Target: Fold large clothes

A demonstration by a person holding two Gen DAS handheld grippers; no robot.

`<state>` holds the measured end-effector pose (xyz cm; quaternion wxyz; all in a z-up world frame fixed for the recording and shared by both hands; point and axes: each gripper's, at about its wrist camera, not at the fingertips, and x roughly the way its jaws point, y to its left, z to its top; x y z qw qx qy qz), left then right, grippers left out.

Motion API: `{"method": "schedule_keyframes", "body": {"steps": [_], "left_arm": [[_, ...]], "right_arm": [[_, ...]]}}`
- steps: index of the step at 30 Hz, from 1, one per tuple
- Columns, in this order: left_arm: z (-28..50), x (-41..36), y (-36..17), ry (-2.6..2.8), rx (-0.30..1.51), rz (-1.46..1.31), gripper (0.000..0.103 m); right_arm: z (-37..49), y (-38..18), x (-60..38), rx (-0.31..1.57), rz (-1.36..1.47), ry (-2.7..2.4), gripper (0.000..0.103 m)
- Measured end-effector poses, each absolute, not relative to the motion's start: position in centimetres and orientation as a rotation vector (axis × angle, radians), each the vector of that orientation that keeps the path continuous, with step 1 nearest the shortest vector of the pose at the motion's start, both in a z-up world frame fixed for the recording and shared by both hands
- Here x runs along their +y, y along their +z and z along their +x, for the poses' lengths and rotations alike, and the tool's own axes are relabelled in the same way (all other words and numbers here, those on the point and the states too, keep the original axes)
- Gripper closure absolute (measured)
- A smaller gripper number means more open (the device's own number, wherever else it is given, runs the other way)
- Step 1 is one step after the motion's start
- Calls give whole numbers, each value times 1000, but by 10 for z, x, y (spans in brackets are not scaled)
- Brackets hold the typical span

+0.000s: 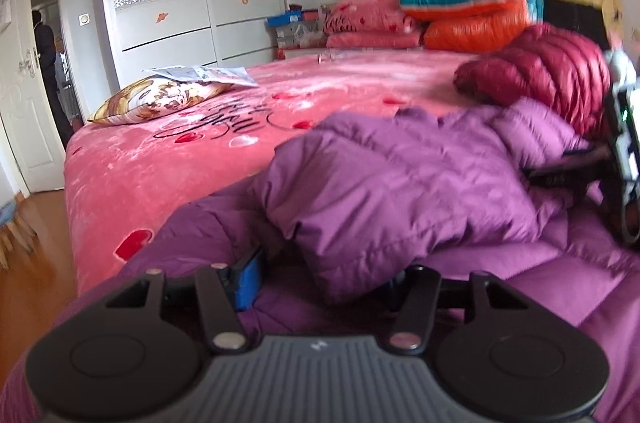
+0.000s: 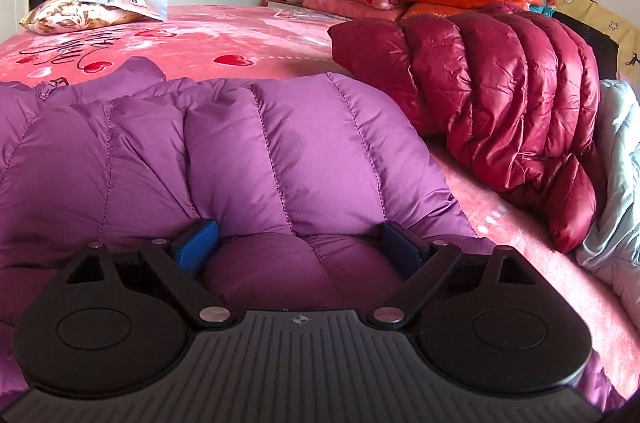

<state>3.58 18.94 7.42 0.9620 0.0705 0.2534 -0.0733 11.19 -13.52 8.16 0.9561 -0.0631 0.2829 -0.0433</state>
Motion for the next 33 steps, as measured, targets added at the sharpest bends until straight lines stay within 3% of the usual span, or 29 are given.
{"method": "schedule_keyframes", "body": {"steps": [5,9,17,25,33], "left_arm": [[20,204,91,-166,478,20,47],[-9,223,107,-161,423,-60,46],[-62,266,111,-57,398,-253,45],[-78,303,88,15,467,-493,44],[-72,321,70,72,502,-637,44]], "right_arm": [[104,96,-127,577,-153,-128,0],[69,124,-102,465,-157,-102,0],[40,164,-4,381,-108,214,0],[57,113,72,590,-214,310,0],[55,83,84,544,-288,273,0]]}}
